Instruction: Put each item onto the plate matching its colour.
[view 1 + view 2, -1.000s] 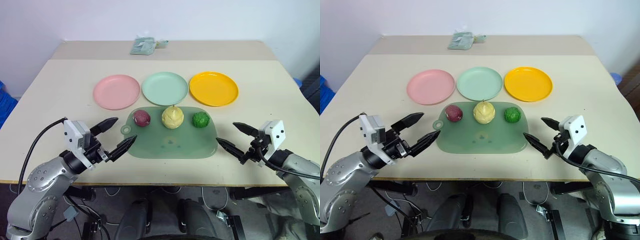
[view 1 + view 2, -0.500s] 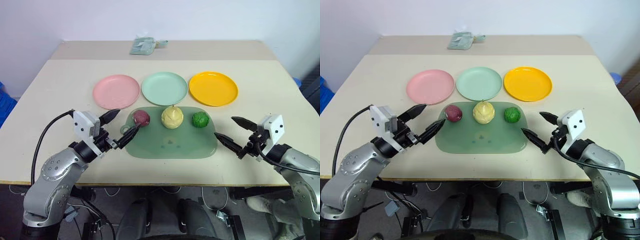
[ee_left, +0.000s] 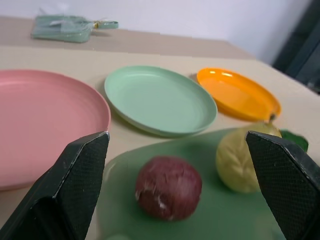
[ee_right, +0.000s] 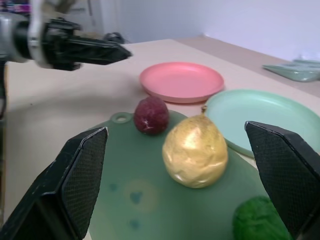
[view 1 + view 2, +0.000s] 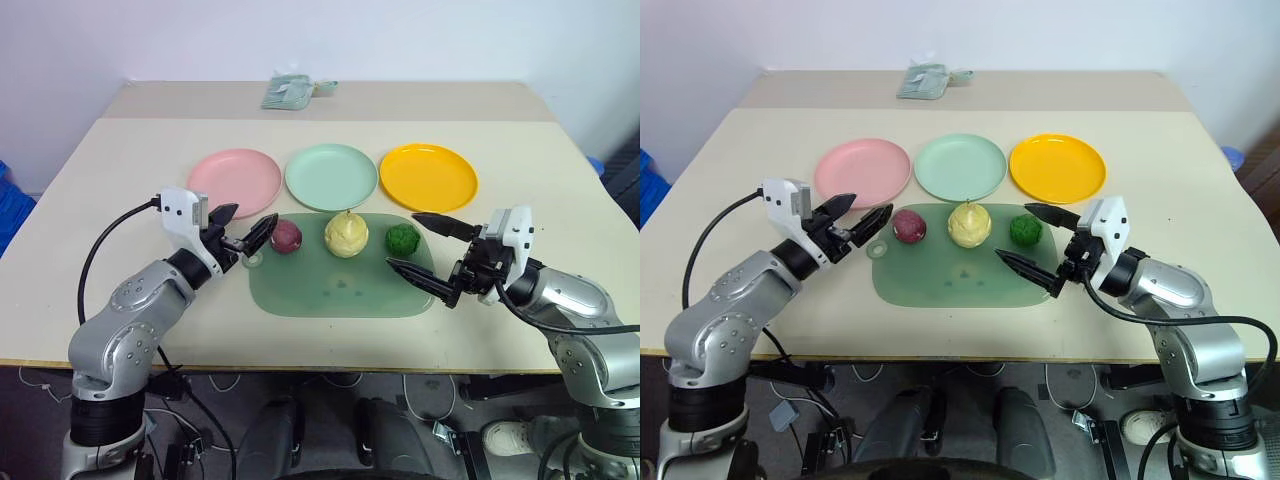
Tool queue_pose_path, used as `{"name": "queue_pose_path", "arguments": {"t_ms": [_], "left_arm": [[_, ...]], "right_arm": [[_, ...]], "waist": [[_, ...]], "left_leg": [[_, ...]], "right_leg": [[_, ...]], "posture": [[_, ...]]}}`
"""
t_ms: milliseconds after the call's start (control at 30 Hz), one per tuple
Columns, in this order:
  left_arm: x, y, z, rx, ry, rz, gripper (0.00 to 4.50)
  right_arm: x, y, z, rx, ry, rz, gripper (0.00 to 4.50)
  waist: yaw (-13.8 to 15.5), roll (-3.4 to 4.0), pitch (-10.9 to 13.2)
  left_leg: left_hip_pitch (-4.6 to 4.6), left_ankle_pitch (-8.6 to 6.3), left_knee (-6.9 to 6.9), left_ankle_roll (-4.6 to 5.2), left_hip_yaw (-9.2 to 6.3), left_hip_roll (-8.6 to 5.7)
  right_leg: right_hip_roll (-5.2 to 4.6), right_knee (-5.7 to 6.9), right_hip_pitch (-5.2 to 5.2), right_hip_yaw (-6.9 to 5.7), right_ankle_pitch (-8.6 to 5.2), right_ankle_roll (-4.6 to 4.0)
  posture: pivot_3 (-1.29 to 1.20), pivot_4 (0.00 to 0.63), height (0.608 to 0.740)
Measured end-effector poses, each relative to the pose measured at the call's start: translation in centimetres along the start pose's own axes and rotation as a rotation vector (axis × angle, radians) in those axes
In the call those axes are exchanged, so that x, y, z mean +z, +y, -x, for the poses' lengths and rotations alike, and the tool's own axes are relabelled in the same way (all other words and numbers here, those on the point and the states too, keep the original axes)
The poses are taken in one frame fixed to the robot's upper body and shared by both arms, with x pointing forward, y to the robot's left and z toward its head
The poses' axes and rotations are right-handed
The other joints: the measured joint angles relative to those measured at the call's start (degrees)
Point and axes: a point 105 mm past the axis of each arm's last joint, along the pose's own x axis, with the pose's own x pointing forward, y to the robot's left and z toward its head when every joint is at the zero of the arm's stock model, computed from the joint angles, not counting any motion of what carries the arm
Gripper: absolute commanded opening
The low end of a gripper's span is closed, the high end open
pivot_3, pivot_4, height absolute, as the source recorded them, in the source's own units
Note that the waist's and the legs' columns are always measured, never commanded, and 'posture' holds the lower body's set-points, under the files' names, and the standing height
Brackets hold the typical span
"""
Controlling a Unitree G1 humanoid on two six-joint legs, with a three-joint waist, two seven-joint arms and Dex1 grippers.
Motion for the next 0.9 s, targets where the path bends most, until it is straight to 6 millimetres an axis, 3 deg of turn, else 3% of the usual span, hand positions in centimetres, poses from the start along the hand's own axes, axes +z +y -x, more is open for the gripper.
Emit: {"name": "queue_pose_path", "arguments": {"t_ms": [200, 333, 733, 900], "left_arm": [[-2.7, 1.5, -1.4, 0.08, 0.109, 0.011, 4.5], [-4.7, 1.3, -2.3, 0.06, 0.183, 0.0, 4.5], [-5.8, 0.4, -3.9, 0.007, 0.199, 0.0, 4.5], [-6.0, 0.3, -4.3, 0.011, 0.195, 0.007, 2.28]], "right_arm": [[-0.2, 0.1, -0.5, 0.019, 0.004, 0.02, 4.49], [-0.3, 0.2, -0.7, 0.015, -0.005, 0.017, 4.49], [-0.5, 0.4, -0.6, -0.008, -0.001, 0.016, 4.49], [-0.4, 0.3, -0.4, -0.019, -0.009, 0.024, 4.5]], "waist": [[0.04, 0.0, 0.0], [0.04, 0.0, 0.0], [0.06, 0.0, 0.0], [0.03, 0.0, 0.0]], "left_leg": [[0.0, 0.0, 0.02, -0.01, 0.0, 0.0], [0.0, -0.01, 0.01, -0.01, 0.0, -0.01], [-0.02, -0.01, 0.0, -0.02, -0.01, 0.0], [-0.02, -0.01, 0.0, -0.02, -0.01, 0.0]], "right_leg": [[-0.01, 0.02, 0.0, 0.0, -0.03, -0.06], [-0.04, 0.02, -0.01, 0.01, -0.04, -0.08], [-0.1, 0.02, -0.04, 0.03, -0.03, -0.08], [-0.1, 0.02, -0.04, 0.03, -0.03, -0.08]], "posture": [[0.0, 0.15, 0.74], [0.0, 0.15, 0.74], [0.0, 0.15, 0.74], [0.0, 0.15, 0.74]]}}
